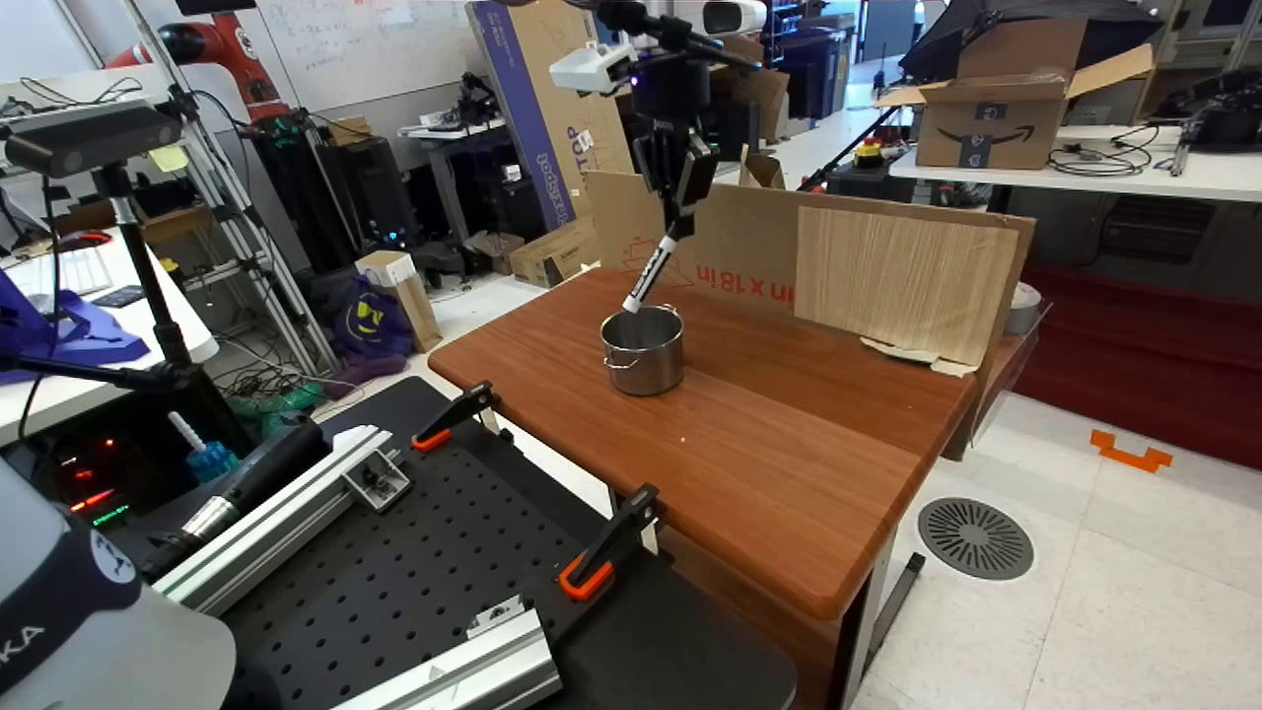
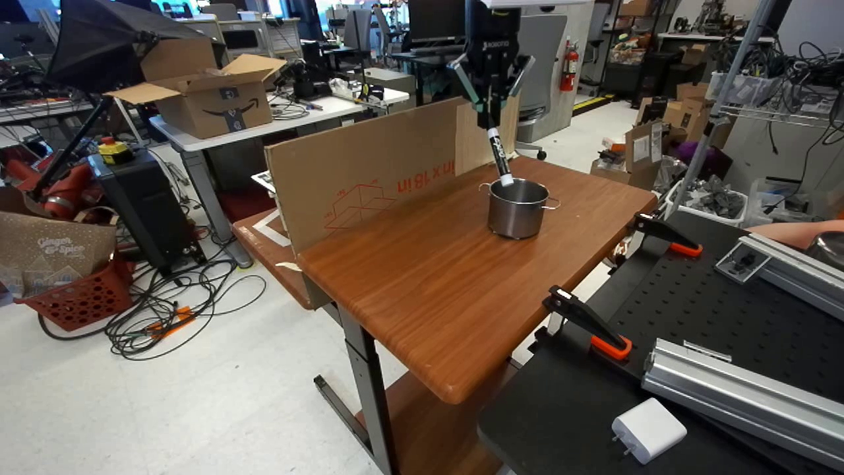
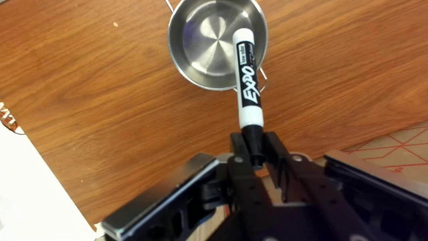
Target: Put the marker on the table
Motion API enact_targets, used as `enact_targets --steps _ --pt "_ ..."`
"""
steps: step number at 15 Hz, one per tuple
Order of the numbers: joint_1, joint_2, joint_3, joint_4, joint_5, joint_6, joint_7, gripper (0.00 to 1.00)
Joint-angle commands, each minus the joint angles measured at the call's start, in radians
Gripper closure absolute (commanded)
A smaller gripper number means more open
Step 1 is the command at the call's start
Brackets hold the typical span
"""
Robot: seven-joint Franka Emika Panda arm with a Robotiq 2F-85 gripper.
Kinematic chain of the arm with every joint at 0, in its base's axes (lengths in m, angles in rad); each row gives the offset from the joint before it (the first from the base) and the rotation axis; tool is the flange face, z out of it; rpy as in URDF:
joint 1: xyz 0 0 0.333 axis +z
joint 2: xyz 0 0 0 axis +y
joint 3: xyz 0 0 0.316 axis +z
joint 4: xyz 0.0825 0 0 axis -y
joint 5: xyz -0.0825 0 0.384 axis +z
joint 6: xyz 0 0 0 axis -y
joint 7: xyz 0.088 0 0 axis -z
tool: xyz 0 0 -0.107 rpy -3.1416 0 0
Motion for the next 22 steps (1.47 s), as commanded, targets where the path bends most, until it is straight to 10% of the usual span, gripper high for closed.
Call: enact_targets --steps 1,22 --pt "0.022 -0.018 0.013 0.026 -0.022 -0.066 0.0 0.95" --pt "0.129 0.161 0.081 0.17 -0.2 -0.07 -0.174 0.95"
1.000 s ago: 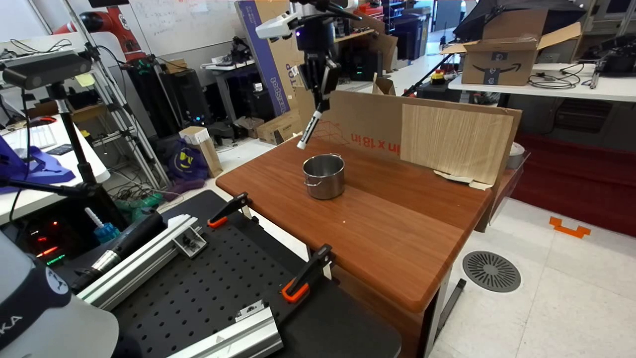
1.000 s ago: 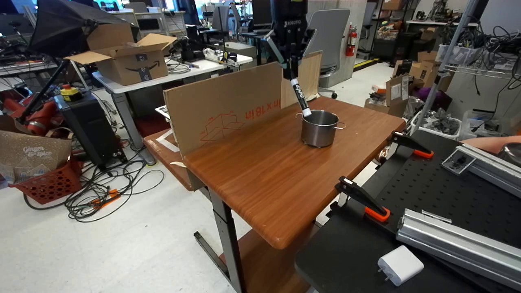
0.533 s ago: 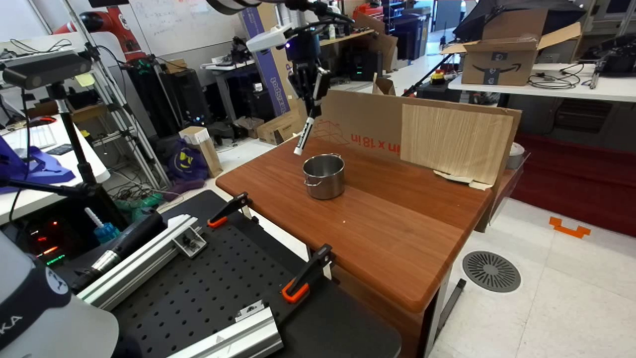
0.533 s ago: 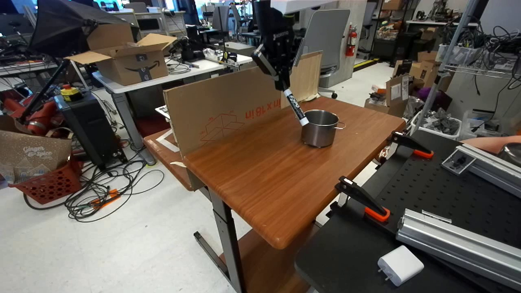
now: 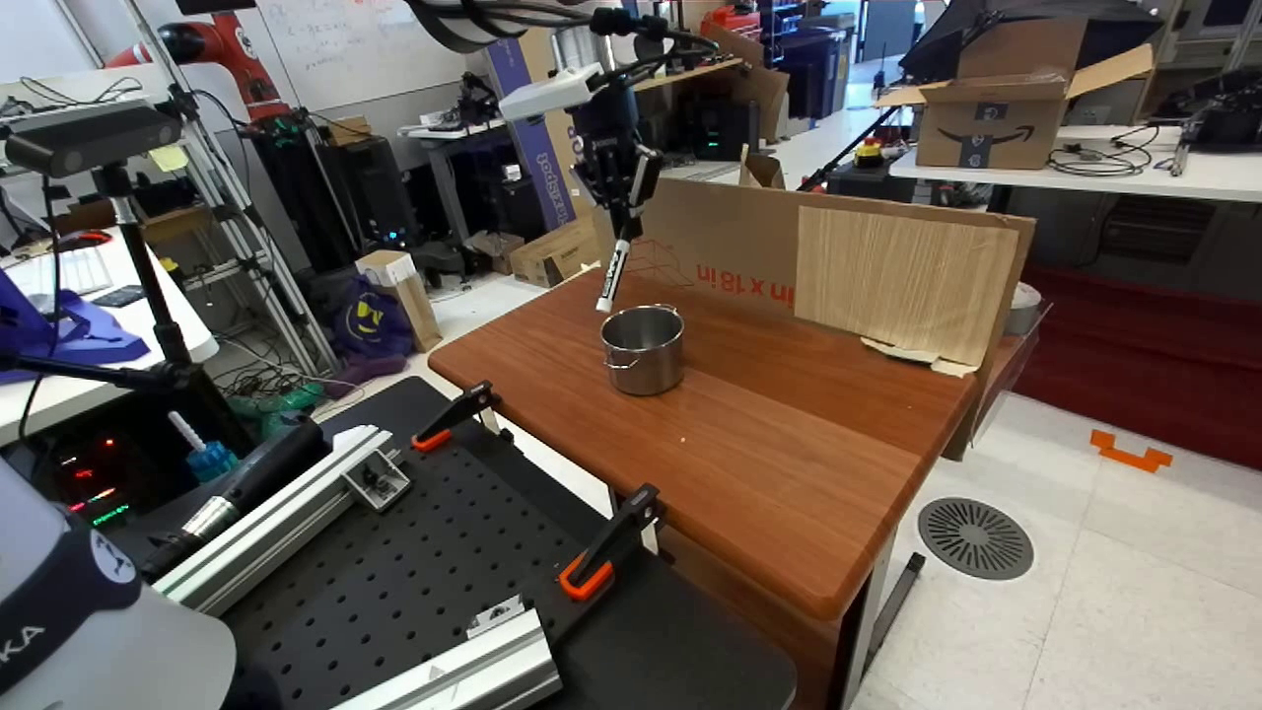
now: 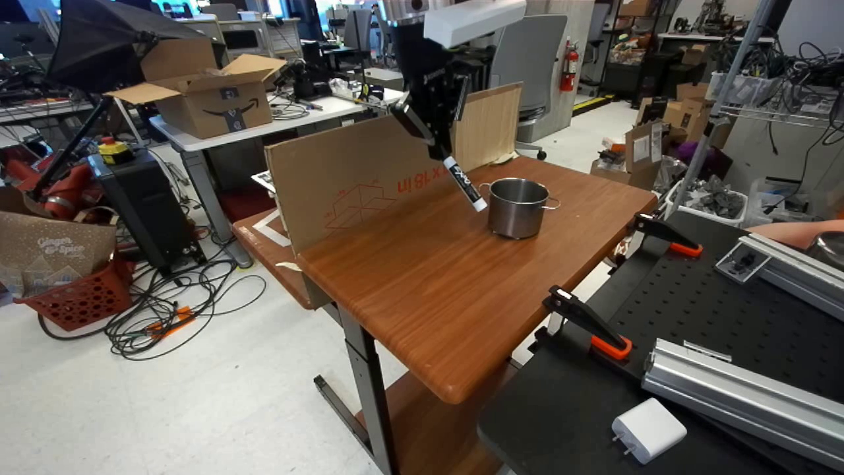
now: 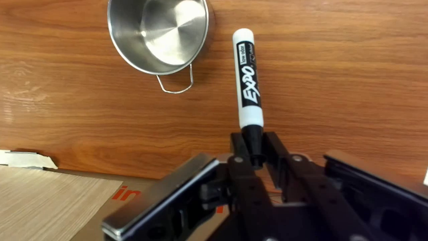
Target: Put the marker on the table
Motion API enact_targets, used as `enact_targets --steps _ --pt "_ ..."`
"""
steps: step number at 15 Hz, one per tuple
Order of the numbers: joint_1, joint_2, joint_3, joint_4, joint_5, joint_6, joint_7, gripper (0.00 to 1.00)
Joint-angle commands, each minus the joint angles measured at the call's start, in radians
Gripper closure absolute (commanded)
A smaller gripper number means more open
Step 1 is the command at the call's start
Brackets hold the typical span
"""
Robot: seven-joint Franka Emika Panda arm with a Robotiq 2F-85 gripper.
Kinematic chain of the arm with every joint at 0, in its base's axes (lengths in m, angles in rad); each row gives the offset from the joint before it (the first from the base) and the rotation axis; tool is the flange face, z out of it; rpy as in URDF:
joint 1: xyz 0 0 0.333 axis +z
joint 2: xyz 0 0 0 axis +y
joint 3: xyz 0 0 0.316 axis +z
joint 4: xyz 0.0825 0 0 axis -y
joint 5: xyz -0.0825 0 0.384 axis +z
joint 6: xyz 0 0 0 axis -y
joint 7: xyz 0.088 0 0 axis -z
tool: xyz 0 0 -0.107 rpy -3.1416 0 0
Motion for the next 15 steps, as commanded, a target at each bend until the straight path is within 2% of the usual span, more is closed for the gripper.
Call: enact_targets --steps 1,15 --pt "-0.001 0.045 0.009 0.05 -0.01 -0.005 -0.078 0.95" --pt "0.062 0.241 0.061 0.241 -0.012 -0.098 -0.261 0.95"
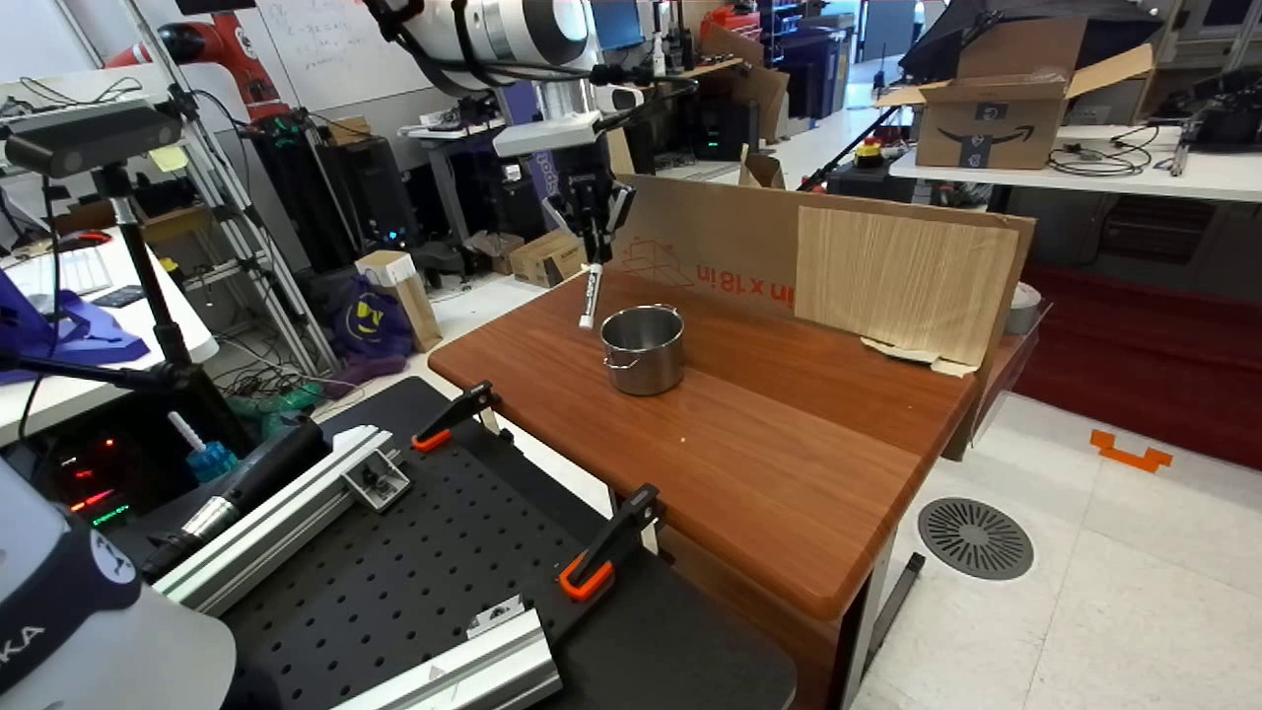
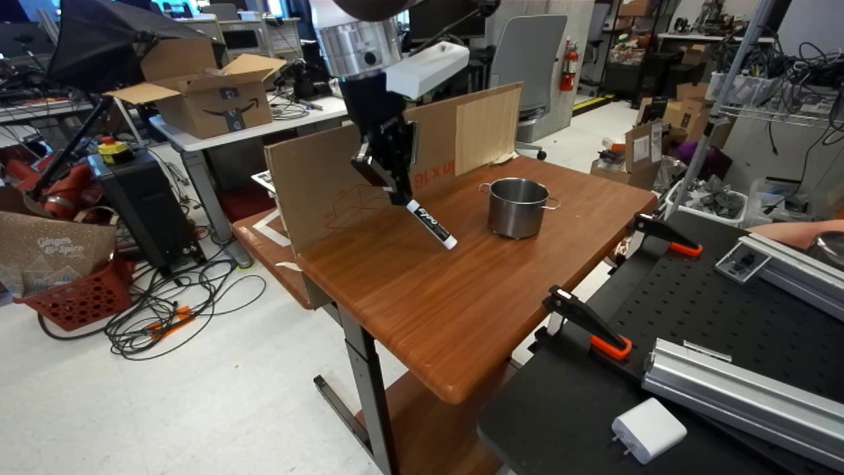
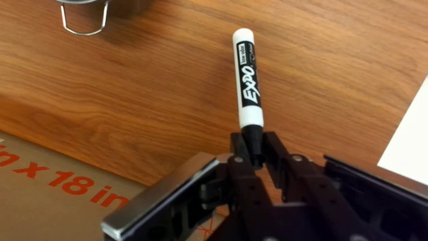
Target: Put the marker on the table
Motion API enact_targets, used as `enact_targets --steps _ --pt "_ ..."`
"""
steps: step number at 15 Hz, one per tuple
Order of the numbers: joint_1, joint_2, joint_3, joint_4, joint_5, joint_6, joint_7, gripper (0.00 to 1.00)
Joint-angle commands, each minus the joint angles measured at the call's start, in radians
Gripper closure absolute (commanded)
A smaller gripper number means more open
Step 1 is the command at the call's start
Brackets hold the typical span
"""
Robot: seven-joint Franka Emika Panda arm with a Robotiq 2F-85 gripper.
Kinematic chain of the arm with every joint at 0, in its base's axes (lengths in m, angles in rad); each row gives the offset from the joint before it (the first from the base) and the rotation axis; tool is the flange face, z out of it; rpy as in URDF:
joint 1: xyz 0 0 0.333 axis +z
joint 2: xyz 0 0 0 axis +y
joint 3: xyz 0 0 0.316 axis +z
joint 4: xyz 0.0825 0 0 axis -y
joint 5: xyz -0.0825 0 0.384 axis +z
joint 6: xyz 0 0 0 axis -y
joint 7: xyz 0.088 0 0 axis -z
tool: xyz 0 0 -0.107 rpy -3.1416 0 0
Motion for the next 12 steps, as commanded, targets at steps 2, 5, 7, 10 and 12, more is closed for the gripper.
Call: enact_targets --steps 2,5,7,10,12 --pt "0.014 0.091 0.005 0.121 -0.019 -0.097 -0.095 0.95" --pt "0.025 0.139 0.0 0.179 -0.039 -0.128 -0.135 0.95" --pt "0.033 0.168 -0.003 0.212 -0.06 -0.135 -0.153 0.95" --pt "0.047 0.222 -0.014 0.267 -0.095 -0.125 -0.166 0.95" --pt "0.052 0.253 -0.018 0.298 -0.118 -0.12 -0.175 0.95"
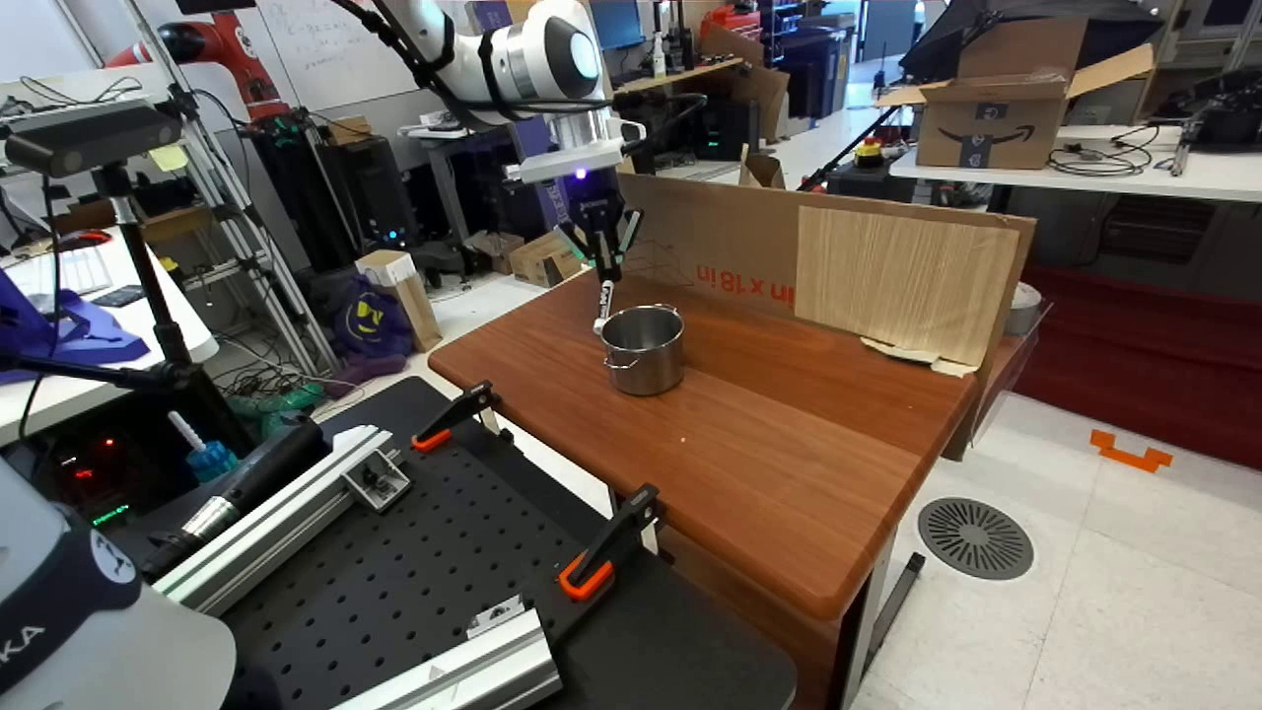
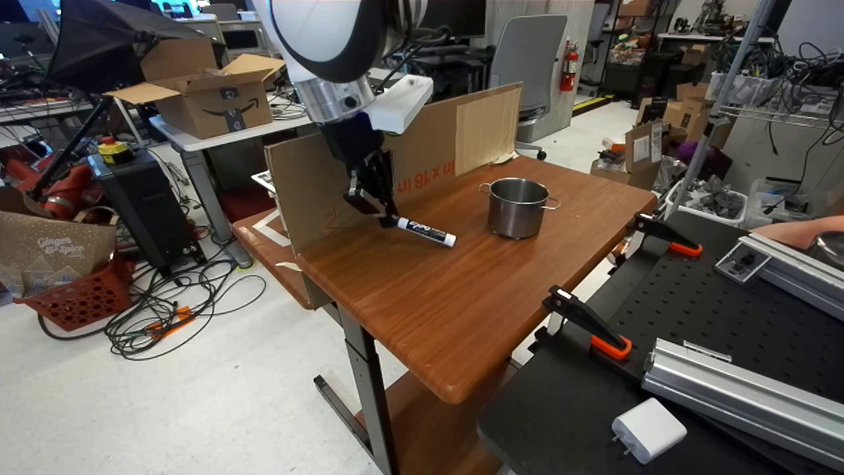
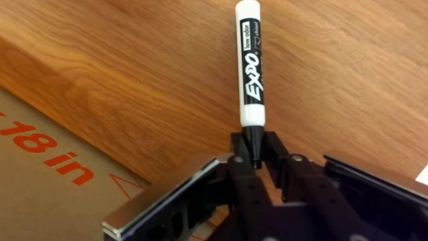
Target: Put the marker on the table
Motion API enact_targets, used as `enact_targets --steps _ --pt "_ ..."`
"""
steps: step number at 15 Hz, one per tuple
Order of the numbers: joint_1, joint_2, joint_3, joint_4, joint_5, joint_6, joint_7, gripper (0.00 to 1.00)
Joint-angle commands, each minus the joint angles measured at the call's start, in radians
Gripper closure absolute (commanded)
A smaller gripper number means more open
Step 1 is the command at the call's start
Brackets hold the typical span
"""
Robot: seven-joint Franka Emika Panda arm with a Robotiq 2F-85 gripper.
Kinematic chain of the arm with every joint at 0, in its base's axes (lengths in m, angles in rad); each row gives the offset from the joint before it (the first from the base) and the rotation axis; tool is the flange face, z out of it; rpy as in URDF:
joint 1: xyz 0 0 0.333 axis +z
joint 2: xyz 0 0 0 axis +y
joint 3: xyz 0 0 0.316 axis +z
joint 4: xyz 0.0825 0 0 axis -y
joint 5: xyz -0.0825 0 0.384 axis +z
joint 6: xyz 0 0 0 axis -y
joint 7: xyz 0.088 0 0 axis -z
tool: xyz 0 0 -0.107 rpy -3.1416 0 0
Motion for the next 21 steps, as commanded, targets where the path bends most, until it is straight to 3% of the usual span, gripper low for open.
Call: enact_targets --steps 1,6,7,15,16,21 --pt "0.023 0.075 -0.019 0.096 -0.052 -0.022 -0.039 0.95" --pt "0.022 0.111 -0.026 0.131 -0.091 -0.008 -0.071 0.95" --pt "0.021 0.113 -0.027 0.135 -0.094 -0.01 -0.073 0.64" --pt "0.021 0.122 -0.032 0.153 -0.095 -0.016 -0.081 0.05" --pt "0.021 0.123 -0.031 0.153 -0.095 -0.017 -0.081 0.01" --pt "0.016 0.114 -0.026 0.152 -0.082 -0.022 -0.077 0.0"
